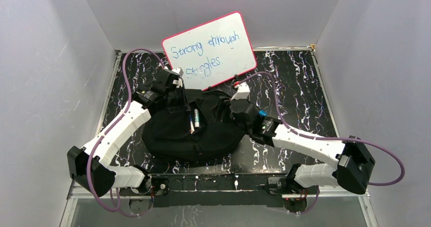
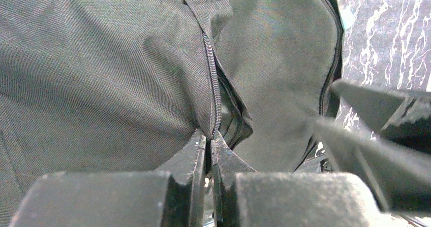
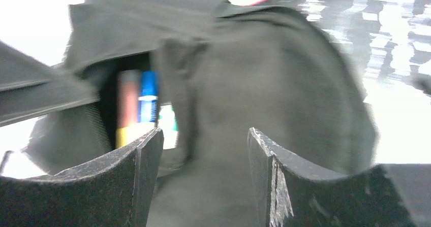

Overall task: Pack the student bag
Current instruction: Place the stationery in the student bag, then pick up the stationery from the center of the board.

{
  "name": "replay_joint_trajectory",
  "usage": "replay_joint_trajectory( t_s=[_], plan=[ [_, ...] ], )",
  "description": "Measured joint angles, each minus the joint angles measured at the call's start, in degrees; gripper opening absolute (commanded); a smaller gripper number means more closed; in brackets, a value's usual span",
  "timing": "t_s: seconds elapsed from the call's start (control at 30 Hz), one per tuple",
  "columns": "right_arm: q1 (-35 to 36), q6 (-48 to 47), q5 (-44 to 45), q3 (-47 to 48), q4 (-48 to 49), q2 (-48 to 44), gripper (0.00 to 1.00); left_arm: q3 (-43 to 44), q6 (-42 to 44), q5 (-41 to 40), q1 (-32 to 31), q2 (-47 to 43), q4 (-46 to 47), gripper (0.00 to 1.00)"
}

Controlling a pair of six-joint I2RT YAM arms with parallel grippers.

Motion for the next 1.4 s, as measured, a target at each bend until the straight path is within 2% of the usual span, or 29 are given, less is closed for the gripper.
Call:
replay_joint_trajectory(
  t_s=[0.1,0.27,0.37,0.47,0.6,0.67,0.77,1.1,1.2,1.4],
  plan=[
    [-4.5,-1.2,4.7,0.4,-9.0,-1.0,0.72,0.0,0.0,0.0,0.0,0.1,0.2,0.0],
    [-17.2,-3.9,7.2,0.4,-20.5,-1.4,0.72,0.0,-0.2,0.1,0.0,0.5,0.5,0.0],
    [-25.4,-6.6,5.5,0.3,-23.1,-2.4,0.73,0.0,-0.4,0.4,0.0,1.2,0.8,0.0],
    [-30.7,-9.4,1.8,0.4,-24.2,-1.6,0.75,0.0,-0.4,0.6,0.0,1.7,1.0,0.0],
    [-35.9,-14.3,-5.1,4.3,-27.9,7.4,0.76,0.1,-0.5,0.8,0.0,2.0,1.1,0.0],
    [-37.4,-17.0,-8.4,7.1,-29.9,13.7,0.77,0.2,-0.5,0.8,0.0,2.0,1.1,0.0],
    [-38.7,-20.1,-11.6,8.2,-31.1,17.8,0.78,0.2,-0.6,0.8,0.0,2.0,1.1,0.0],
    [-39.2,-28.8,-19.0,15.4,-32.3,25.5,0.76,0.2,-0.6,0.9,0.0,2.0,1.1,0.0],
    [-39.2,-30.3,-19.6,17.6,-32.3,29.0,0.74,0.2,-0.6,0.9,0.0,2.0,1.1,0.0],
    [-39.2,-32.2,-20.6,20.7,-33.5,33.6,0.61,0.2,-0.6,0.9,0.0,2.0,1.1,0.0]
  ],
)
